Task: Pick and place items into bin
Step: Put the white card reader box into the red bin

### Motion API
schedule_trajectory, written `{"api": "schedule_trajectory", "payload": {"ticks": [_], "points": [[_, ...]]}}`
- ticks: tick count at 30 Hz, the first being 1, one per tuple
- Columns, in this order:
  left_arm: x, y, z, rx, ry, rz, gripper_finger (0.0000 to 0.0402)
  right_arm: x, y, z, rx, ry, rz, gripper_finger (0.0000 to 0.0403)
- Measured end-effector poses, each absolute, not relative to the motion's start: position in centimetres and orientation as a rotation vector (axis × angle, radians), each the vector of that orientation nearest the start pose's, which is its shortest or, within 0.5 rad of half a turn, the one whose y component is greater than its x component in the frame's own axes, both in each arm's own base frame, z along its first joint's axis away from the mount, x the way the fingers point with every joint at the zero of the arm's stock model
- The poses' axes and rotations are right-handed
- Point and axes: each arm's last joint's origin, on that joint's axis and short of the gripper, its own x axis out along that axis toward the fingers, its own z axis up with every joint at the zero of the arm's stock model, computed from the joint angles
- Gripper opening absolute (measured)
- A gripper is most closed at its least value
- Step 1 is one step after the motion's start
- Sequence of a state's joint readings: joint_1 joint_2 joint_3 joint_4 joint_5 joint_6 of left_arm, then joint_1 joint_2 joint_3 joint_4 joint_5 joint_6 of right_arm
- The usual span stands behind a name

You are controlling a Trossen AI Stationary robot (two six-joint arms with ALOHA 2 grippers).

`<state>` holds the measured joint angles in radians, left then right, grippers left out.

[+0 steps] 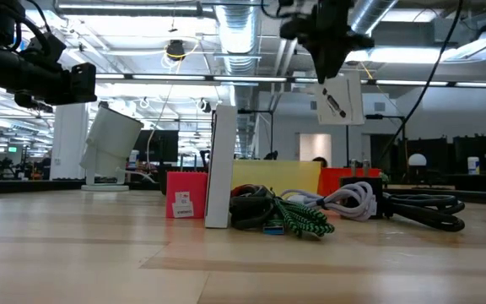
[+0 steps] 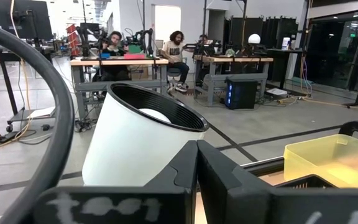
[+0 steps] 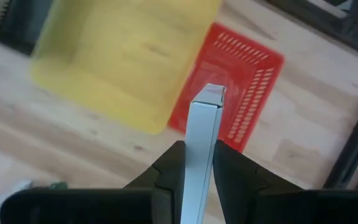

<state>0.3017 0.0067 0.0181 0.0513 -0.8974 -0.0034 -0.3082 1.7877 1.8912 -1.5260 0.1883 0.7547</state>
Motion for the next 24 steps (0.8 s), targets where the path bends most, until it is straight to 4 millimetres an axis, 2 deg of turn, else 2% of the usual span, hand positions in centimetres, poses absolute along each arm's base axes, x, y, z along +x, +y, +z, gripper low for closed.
{"api": "schedule_trajectory", "payload": {"ticks": [5,13,17,24], "points": [[7.5,4.7,17.3,-0.022,-0.065,1.199,0.0000,30.4,-14.0,35.2,0.712,1.162,-0.943,0.0069],[7.5,4.7,17.3,-0.022,-0.066,1.199,0.0000,28.5,-18.1,35.2,0.740,1.137,-0.966,0.0069],[7.5,4.7,17.3,-0.022,-0.066,1.199,0.0000,28.1,-19.4,35.3,0.783,1.099,-0.920,0.0069],[7.5,4.7,17.3,-0.022,-0.065,1.199,0.0000,27.6,-20.3,35.4,0.784,1.087,-0.893,0.0069]]}}
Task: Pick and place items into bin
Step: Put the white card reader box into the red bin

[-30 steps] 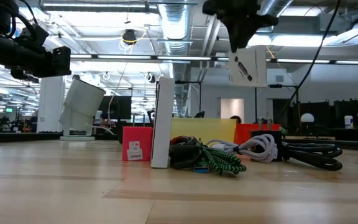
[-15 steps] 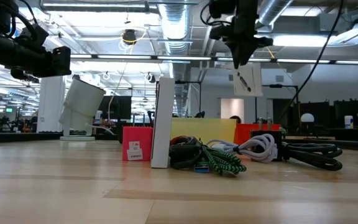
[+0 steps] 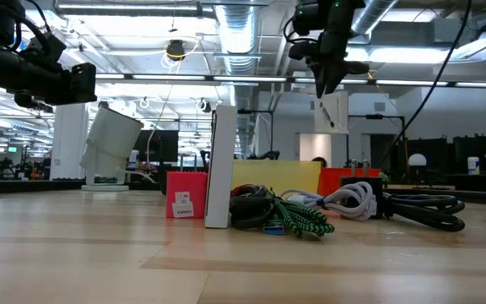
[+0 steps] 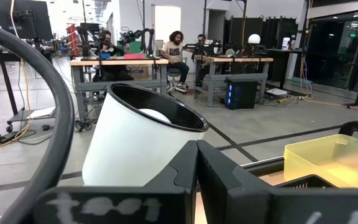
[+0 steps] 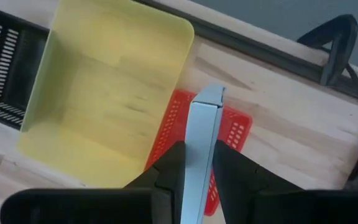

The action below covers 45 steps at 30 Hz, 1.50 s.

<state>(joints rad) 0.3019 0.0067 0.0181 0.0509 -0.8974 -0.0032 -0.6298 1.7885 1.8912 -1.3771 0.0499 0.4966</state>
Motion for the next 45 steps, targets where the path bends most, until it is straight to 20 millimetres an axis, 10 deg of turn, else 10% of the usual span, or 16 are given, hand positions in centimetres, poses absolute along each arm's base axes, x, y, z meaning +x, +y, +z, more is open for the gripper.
{"api": "schedule_trajectory", "payload": {"ticks": [33,45], "points": [[7.5,4.7,17.3,-0.023,-0.066,1.199,0.0000,29.4,-17.1,35.3,0.718,1.127,-0.892,0.0069],[7.5,4.7,17.3,-0.022,-0.066,1.198,0.0000,30.0,-17.4,31.1,0.690,1.187,-0.893,0.0069]]}}
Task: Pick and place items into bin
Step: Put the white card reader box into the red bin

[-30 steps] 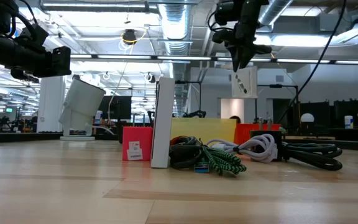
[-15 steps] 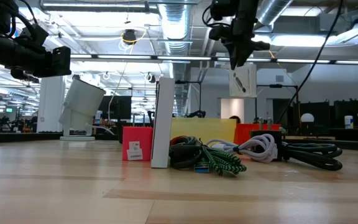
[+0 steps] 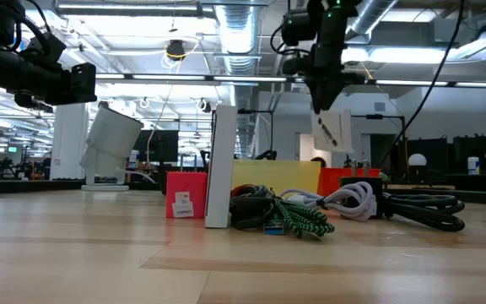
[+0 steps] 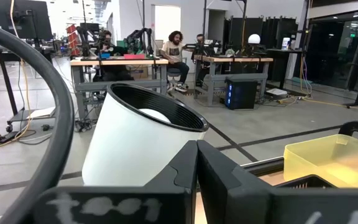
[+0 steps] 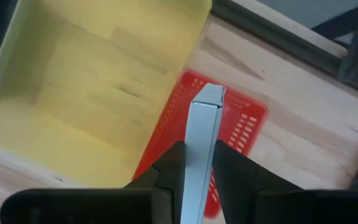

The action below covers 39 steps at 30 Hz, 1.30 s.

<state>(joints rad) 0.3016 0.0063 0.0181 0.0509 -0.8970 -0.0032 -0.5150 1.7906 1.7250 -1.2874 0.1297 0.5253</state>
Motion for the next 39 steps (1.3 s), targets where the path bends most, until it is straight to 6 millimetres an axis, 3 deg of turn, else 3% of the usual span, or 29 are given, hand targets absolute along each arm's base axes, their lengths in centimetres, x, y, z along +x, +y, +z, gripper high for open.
{"api": "schedule_trajectory", "payload": {"ticks": [19,39], "points": [[7.5,4.7,17.4,-0.022,-0.066,1.198,0.0000,29.5,-17.8,27.7,0.730,1.248,-0.887,0.0069],[7.5,4.7,17.4,-0.023,-0.066,1.198,0.0000,29.1,-18.2,27.6,0.774,1.247,-0.897,0.0087]]}}
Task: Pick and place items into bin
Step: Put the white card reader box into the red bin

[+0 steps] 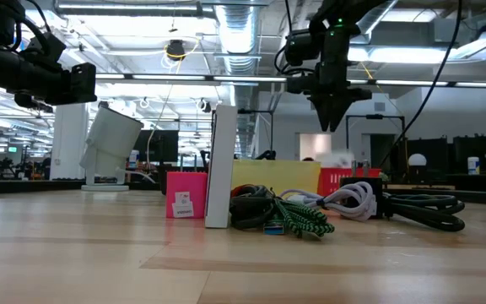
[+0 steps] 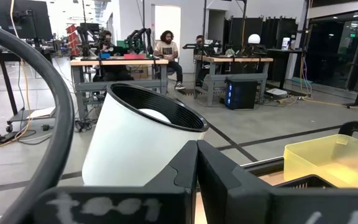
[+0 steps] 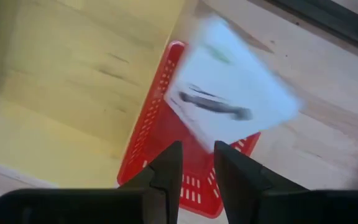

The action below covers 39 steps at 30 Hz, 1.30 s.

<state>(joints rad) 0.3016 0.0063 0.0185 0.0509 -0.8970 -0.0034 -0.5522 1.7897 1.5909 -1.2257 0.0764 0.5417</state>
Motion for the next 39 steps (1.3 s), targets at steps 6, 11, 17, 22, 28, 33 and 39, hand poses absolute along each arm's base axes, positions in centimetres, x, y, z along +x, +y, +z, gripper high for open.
{"api": "schedule_trajectory", "payload": {"ticks": [6,11,17,22,28,33,39], "points": [[7.5,4.7,17.3,-0.023,-0.066,1.198,0.0000,29.1,-18.2,27.6,0.774,1.247,-0.897,0.0087],[7.5,4.7,17.4,-0.023,-0.066,1.198,0.0000,29.2,-18.1,27.6,0.772,1.248,-0.895,0.0087],[7.5,4.7,17.4,-0.023,-0.066,1.198,0.0000,29.6,-17.2,27.6,0.732,1.274,-0.854,0.0087],[7.5,4.7,17.3,-0.022,-0.066,1.198,0.0000,30.2,-15.8,27.6,0.695,1.299,-0.826,0.0087],[7.5,4.7,17.4,-0.023,-0.066,1.198,0.0000,31.4,-13.5,27.6,0.634,1.310,-0.785,0.0087],[7.5,4.7,17.3,-0.022,-0.066,1.198,0.0000,32.2,-11.4,27.6,0.609,1.316,-0.751,0.0087],[7.5,4.7,17.3,-0.022,-0.066,1.198,0.0000,33.4,-8.4,27.6,0.602,1.309,-0.657,0.0089]]}}
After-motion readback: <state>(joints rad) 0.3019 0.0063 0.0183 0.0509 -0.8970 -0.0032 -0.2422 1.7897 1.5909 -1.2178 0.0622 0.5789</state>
